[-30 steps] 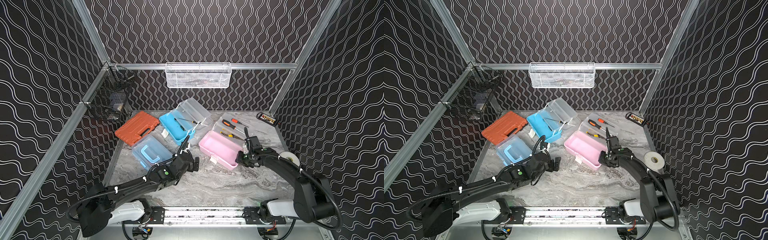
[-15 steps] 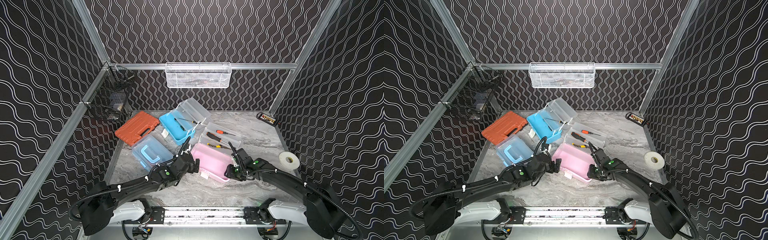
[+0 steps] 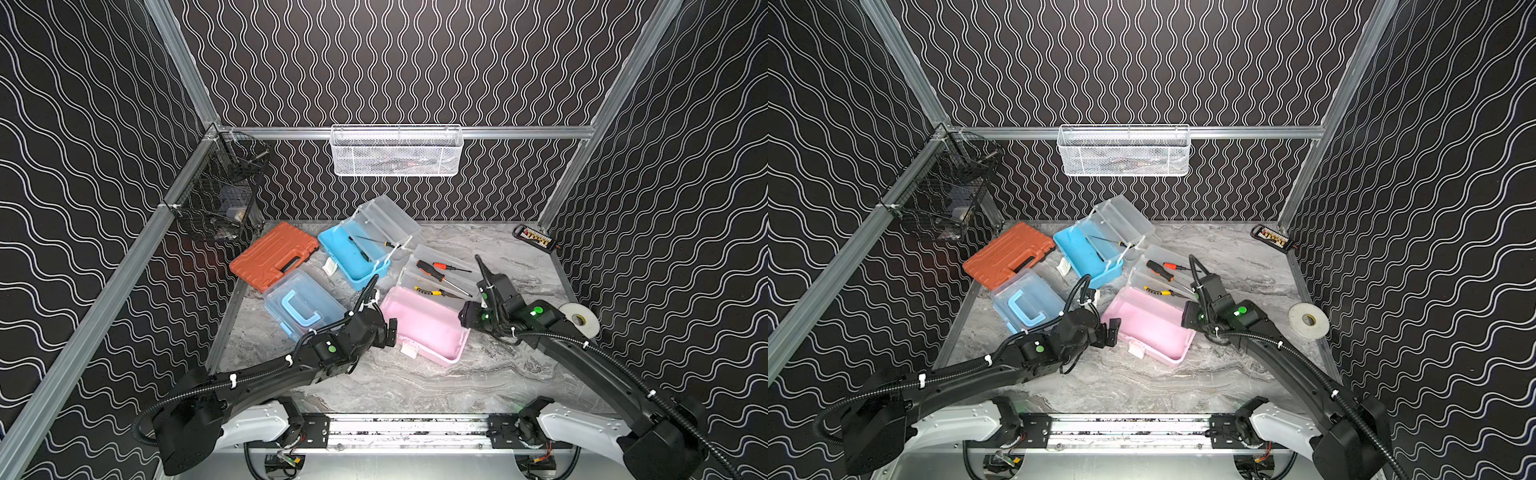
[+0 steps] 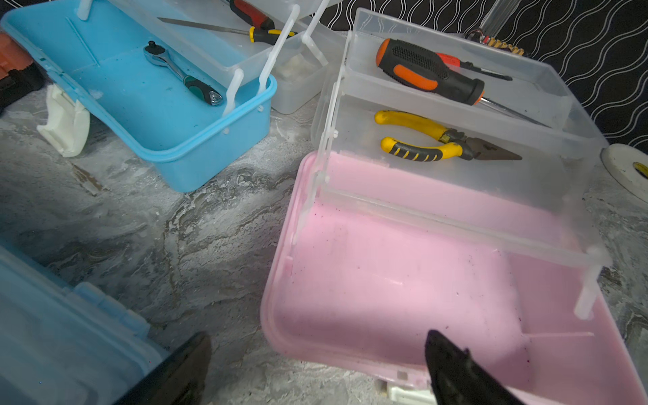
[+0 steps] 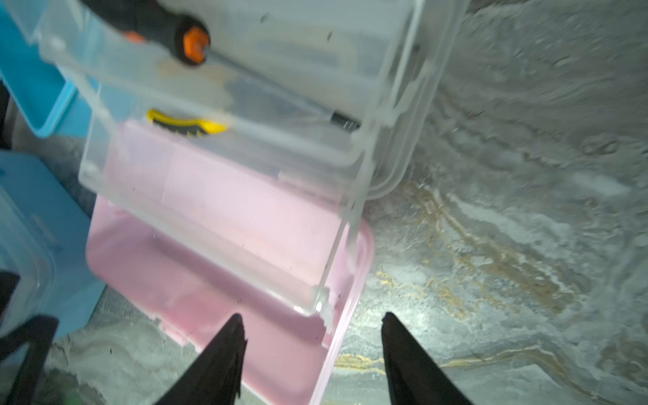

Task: Close toolboxes
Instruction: Move the toolbox to the center of the board, then close the toolbox lid.

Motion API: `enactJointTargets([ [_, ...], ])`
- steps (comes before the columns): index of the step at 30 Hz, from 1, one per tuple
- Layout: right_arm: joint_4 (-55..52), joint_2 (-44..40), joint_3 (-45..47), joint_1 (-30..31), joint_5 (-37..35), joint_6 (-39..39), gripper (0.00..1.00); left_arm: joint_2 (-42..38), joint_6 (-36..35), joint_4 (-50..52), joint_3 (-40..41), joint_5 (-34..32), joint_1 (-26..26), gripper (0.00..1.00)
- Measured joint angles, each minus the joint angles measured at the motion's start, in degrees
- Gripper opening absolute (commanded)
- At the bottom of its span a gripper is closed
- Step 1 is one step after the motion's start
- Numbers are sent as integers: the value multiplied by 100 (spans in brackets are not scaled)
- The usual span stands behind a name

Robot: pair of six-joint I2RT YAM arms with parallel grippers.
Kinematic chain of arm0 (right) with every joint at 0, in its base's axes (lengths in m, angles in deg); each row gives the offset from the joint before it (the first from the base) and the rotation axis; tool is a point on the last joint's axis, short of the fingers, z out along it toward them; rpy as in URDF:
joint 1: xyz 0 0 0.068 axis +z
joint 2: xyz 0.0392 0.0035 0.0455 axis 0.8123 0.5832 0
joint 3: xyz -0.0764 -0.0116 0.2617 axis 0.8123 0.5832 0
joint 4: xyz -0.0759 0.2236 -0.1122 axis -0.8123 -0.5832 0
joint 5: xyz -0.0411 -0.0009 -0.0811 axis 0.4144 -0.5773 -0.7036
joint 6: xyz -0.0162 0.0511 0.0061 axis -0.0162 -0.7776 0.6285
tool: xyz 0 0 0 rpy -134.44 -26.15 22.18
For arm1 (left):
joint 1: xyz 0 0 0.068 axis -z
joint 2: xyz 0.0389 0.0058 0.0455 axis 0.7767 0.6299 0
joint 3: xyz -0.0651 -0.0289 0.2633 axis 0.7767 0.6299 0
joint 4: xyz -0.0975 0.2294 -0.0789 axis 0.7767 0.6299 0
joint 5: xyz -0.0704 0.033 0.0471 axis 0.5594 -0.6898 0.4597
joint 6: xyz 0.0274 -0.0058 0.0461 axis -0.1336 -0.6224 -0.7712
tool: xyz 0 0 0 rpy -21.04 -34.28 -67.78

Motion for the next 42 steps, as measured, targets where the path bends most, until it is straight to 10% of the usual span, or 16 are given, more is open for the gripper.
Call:
enactJointTargets([
  [20,798,2221,-1655,-2691,962,831,54,-131,46,-37,339,-4,0,99],
  [42,1176,3956,-1729,-3156,2312,1123,25,855,291,-623,297,2,-9,99],
])
